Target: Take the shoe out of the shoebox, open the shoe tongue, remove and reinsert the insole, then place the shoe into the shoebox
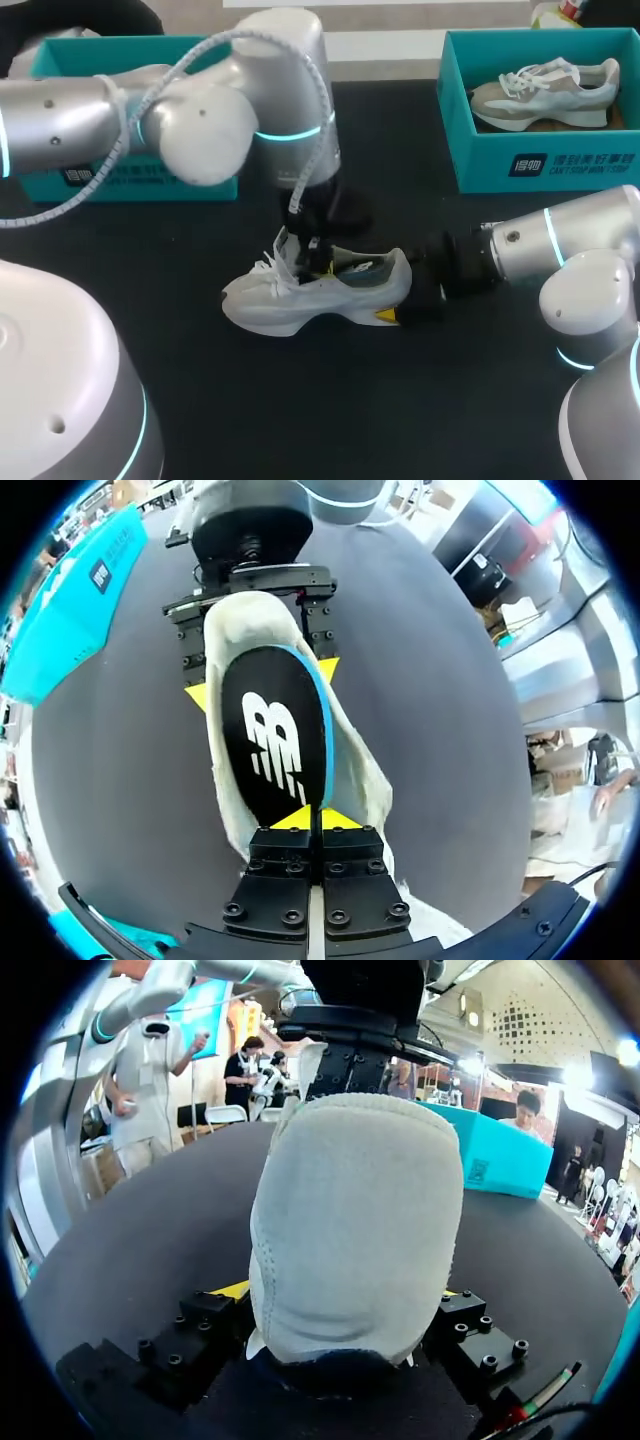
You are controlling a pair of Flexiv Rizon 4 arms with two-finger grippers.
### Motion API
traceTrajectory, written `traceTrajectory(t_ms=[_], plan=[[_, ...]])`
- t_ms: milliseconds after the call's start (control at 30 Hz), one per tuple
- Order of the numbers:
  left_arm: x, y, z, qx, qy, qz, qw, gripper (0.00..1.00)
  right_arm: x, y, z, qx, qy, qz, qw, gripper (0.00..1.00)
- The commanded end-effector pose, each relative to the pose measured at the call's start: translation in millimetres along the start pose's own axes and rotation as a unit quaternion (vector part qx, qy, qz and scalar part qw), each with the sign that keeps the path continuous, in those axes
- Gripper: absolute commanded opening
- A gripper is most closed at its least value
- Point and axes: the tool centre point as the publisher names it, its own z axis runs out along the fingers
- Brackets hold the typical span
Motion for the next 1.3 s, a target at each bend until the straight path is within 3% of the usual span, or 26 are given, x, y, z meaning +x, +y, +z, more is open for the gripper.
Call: traceTrajectory(t_ms=[33,500,833,1067,1167,1267,1300], plan=[[5.9,8.7,-12.4,0.021,-0.007,0.005,1.0,0.0,-1.1,-3.3,3.9,0.003,-0.002,0.0,1.0,0.0],[5.2,-22.3,-44.2,0.064,-0.039,0.041,0.996,0.0,-1.1,-3.3,3.9,0.003,-0.002,0.0,1.0,0.0],[-2.6,-49.7,-37.4,0.079,-0.027,0.069,0.994,0.0,-1.1,-3.3,3.9,0.003,-0.002,0.0,1.0,0.0],[-1.2,-54.8,-26.1,0.077,-0.026,0.077,0.994,0.0,-1.1,-3.3,3.9,0.003,-0.002,0.0,1.0,0.0],[2.8,-56.4,-25.9,0.085,-0.036,0.075,0.993,0.18,-1.1,-3.3,3.9,0.003,-0.002,0.0,1.0,0.0],[8.3,-57.3,-31.0,0.091,-0.062,0.063,0.992,0.19,-1.1,-3.3,3.9,0.003,-0.002,0.0,1.0,0.0],[10.9,-58.3,-33.4,0.093,-0.076,0.061,0.991,0.24,-1.1,-3.3,3.9,0.003,-0.002,0.0,1.0,0.0]])
